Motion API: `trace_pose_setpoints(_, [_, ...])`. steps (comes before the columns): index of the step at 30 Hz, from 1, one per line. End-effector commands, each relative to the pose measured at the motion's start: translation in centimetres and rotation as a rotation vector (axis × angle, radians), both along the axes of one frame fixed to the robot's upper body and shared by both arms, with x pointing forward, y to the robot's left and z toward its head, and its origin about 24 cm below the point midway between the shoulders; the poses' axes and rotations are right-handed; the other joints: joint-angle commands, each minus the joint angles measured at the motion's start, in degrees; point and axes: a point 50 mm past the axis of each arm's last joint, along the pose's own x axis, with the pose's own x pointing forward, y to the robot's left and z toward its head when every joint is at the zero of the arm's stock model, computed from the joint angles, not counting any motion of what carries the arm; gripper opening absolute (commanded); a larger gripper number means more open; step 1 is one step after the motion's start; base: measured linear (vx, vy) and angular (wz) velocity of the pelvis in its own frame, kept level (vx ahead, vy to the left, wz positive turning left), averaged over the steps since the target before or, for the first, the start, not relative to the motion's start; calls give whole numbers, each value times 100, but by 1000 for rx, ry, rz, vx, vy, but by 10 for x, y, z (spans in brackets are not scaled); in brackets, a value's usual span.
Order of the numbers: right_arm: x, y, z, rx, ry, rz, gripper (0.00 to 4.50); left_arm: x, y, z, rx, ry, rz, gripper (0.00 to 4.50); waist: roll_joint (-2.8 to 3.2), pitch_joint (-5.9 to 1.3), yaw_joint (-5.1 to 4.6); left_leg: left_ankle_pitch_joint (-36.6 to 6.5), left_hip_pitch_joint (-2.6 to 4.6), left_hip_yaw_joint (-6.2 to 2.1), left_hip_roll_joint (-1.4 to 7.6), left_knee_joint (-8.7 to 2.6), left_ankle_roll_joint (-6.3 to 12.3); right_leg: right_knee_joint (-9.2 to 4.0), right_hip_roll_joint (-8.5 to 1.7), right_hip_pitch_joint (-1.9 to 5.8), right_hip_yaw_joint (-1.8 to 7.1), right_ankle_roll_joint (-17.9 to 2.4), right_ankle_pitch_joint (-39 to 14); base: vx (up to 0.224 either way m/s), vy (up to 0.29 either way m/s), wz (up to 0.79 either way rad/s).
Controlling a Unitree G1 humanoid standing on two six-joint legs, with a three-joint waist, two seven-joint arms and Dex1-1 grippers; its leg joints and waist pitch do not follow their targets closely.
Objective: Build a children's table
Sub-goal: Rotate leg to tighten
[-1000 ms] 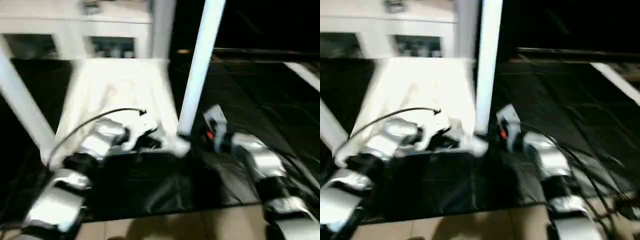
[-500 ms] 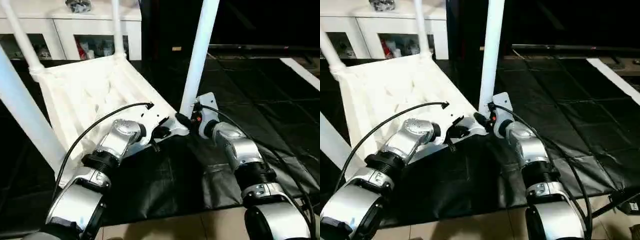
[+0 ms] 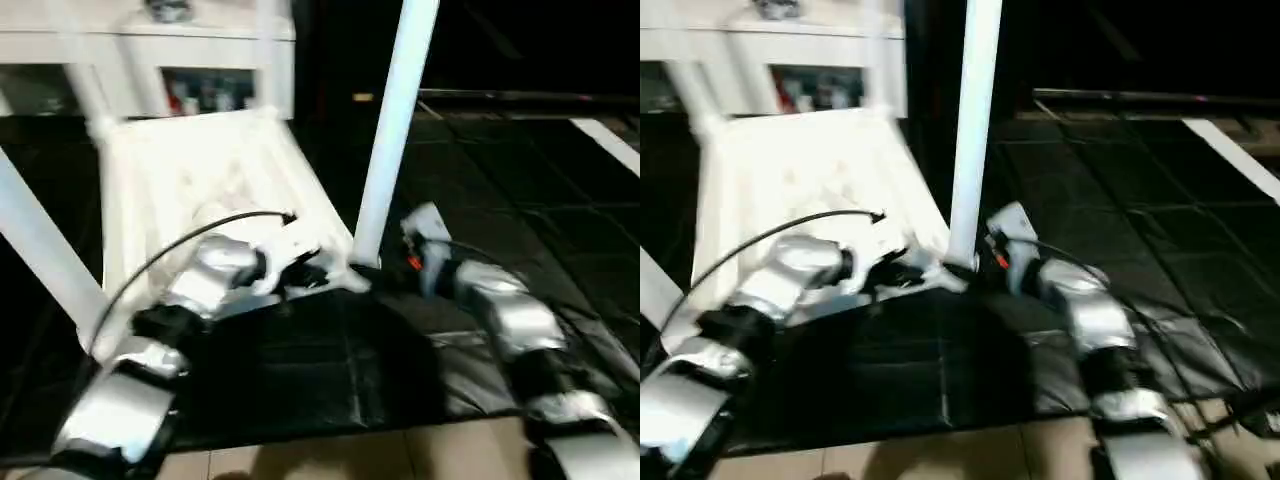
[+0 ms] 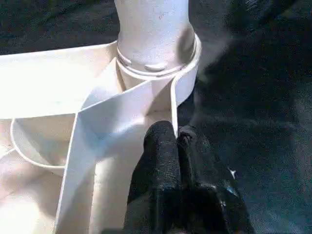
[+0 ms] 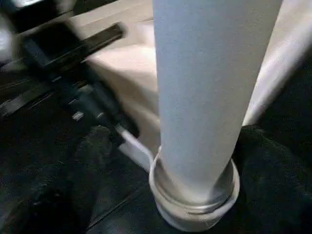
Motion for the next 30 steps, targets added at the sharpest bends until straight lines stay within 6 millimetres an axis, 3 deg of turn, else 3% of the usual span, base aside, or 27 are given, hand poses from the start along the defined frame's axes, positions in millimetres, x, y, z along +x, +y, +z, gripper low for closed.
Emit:
trace_pose_setpoints(1, [-10,9,3,22,32,169,448,-6,-13,8,-13,-20,-147,0,47,-372,36,-1100,28,-54,215,-361,276,-450,-471,345,348,-984,-1412,0,0,0])
trace_pose_setpoints(4, [-18,-1,10,8,68,299,448,-13,-5,9,23,-12,-262,0,46,-388,125,-995,34,-50,233,-346,325,-418,-476,334,353,-985,-1257,0,0,0])
trace_pose_setpoints(13, [-18,-8,11,-49,81,395,448,-24,-2,10,33,25,-401,0,46,-383,229,-1085,50,-48,243,-356,163,-419,-486,304,349,-1008,-1411,0,0,0])
trace_pose_setpoints(19, [-18,-8,12,-43,88,421,397,-28,-1,10,50,30,-463,0,16,-382,236,-1055,31,-54,232,-356,141,-432,-492,311,345,-871,-1638,0,0,0])
trace_pose_setpoints(28, [-19,-9,10,-61,87,447,324,-27,0,10,64,20,-456,0,16,-388,229,-1016,25,-53,231,-349,160,-413,-480,316,339,-899,-1531,0,0,0])
trace_pose_setpoints(30, [-19,-9,10,-64,88,447,288,-26,1,10,66,18,-455,0,18,-387,234,-1032,33,-52,230,-347,156,-423,-485,311,340,-882,-1593,0,0,0])
